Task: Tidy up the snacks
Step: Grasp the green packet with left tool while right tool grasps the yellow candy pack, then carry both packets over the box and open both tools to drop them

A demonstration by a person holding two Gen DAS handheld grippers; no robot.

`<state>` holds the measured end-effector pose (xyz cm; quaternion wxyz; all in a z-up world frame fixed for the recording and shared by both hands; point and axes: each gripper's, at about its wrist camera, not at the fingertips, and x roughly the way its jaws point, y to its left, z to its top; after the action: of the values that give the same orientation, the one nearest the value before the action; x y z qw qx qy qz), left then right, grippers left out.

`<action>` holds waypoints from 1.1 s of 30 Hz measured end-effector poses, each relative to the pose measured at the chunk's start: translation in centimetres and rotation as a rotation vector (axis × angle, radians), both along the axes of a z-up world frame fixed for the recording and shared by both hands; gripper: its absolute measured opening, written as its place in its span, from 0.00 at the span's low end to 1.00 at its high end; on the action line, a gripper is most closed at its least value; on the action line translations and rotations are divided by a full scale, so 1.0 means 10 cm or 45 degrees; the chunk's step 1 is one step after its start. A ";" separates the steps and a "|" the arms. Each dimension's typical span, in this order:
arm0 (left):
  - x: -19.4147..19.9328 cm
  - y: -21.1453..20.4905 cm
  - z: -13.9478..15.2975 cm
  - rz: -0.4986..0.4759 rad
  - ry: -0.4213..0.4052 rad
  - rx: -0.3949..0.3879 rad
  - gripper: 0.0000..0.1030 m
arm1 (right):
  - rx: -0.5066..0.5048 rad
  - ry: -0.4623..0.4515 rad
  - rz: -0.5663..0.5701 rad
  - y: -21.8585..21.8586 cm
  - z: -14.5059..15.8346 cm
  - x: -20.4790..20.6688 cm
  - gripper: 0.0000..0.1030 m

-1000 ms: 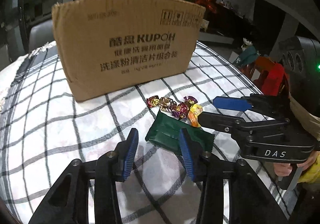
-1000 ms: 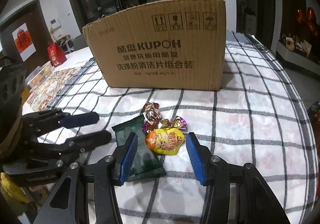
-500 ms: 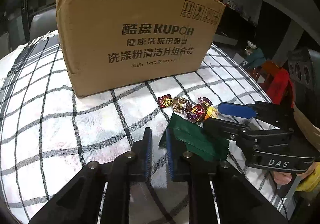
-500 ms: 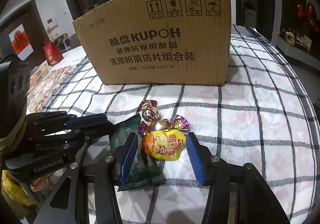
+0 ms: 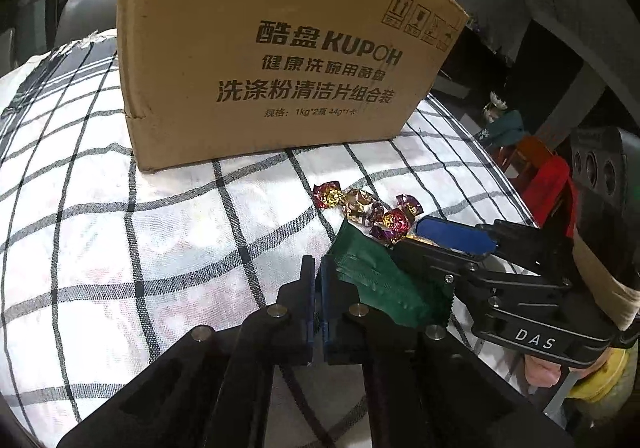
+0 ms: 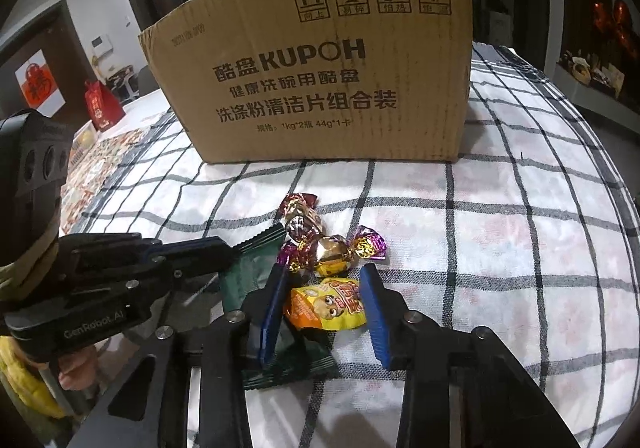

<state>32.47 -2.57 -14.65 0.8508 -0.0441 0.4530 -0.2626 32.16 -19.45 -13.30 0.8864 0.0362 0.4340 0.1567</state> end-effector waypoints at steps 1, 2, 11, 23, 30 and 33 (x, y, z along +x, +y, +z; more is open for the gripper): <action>-0.02 0.00 0.02 0.006 -0.009 0.005 0.04 | -0.003 -0.011 0.000 0.00 0.02 -0.01 0.32; -0.04 -0.01 0.03 0.012 -0.017 0.012 0.04 | -0.009 -0.017 0.001 0.00 0.03 -0.02 0.32; -0.28 -0.03 0.29 0.067 -0.119 0.011 0.02 | 0.024 -0.056 -0.027 -0.10 0.14 -0.16 0.30; -0.46 -0.04 0.68 0.085 -0.234 -0.045 0.02 | 0.071 -0.165 -0.036 -0.14 0.51 -0.33 0.30; -0.51 -0.03 0.92 0.095 -0.292 -0.068 0.02 | 0.104 -0.241 -0.040 -0.15 0.79 -0.38 0.30; -0.52 -0.03 1.03 0.102 -0.322 -0.072 0.02 | 0.112 -0.269 -0.036 -0.14 0.90 -0.39 0.30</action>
<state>27.23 -2.85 -4.33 0.9094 -0.0525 0.3323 -0.2445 28.24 -20.87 -4.32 0.9269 0.0644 0.3303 0.1660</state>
